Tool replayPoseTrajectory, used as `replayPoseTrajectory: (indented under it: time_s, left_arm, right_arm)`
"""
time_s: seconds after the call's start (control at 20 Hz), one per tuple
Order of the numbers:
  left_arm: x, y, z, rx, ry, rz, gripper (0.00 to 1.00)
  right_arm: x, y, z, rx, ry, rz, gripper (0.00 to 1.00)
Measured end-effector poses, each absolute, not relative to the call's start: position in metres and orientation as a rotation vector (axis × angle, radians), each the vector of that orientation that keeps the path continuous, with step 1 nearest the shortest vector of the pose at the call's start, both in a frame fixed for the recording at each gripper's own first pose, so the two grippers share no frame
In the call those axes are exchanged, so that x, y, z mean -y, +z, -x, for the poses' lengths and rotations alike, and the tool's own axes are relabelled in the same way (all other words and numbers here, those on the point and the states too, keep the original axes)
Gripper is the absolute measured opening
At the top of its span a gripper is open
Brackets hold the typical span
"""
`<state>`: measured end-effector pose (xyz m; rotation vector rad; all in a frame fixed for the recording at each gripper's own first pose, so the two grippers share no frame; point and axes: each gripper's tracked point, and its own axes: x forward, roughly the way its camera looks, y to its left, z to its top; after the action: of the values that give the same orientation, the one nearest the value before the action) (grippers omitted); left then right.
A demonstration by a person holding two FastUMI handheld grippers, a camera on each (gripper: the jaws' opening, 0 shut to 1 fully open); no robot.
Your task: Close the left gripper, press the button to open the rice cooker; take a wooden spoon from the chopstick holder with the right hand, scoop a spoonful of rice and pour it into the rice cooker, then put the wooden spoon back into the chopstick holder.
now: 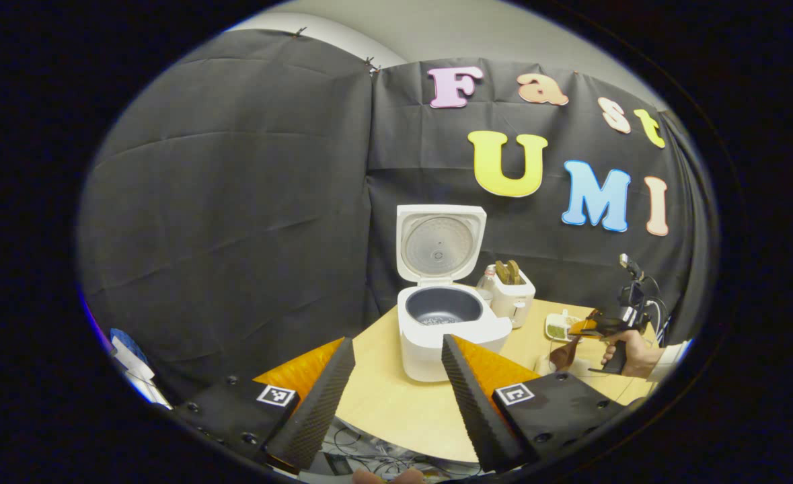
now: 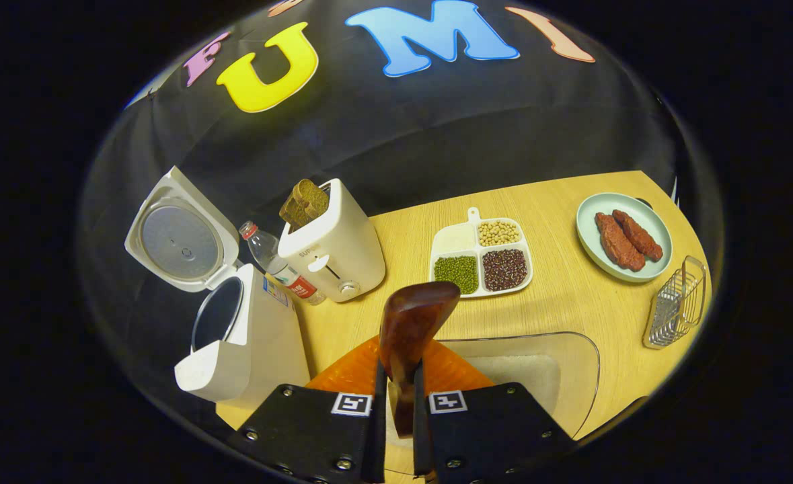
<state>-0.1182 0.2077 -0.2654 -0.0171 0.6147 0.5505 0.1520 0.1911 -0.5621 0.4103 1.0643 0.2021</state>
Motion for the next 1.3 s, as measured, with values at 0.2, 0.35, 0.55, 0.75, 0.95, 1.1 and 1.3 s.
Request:
replayPoseTrajectory:
  time_s: [0.2, 0.35, 0.55, 0.75, 0.95, 1.1, 1.3]
  left_arm:
    - [-0.202, -0.263, 0.112, -0.614, 0.523, 0.002, 0.92]
    - [-0.199, -0.258, 0.105, -0.605, 0.503, 0.001, 0.92]
    - [-0.196, -0.257, 0.098, -0.599, 0.479, 0.01, 0.92]
    - [-0.194, -0.255, 0.093, -0.587, 0.455, -0.004, 0.92]
    - [-0.198, -0.254, 0.096, -0.584, 0.459, 0.008, 0.92]
    - [-0.207, -0.253, 0.102, -0.582, 0.475, 0.017, 0.92]
    - [-0.223, -0.25, 0.111, -0.576, 0.509, 0.024, 0.92]
  right_arm:
    - [-0.168, -0.55, -0.146, -1.05, 0.172, -0.482, 0.17]
    - [-0.153, -0.53, -0.144, -1.017, 0.165, -0.515, 0.17]
    - [-0.145, -0.505, -0.145, -0.981, 0.162, -0.572, 0.17]
    - [-0.149, -0.481, -0.149, -0.955, 0.165, -0.645, 0.17]
    - [-0.166, -0.445, -0.158, -0.925, 0.196, -0.693, 0.17]
    - [-0.198, -0.411, -0.174, -0.893, 0.246, -0.748, 0.17]
    - [-0.263, -0.366, -0.196, -0.868, 0.342, -0.874, 0.16]
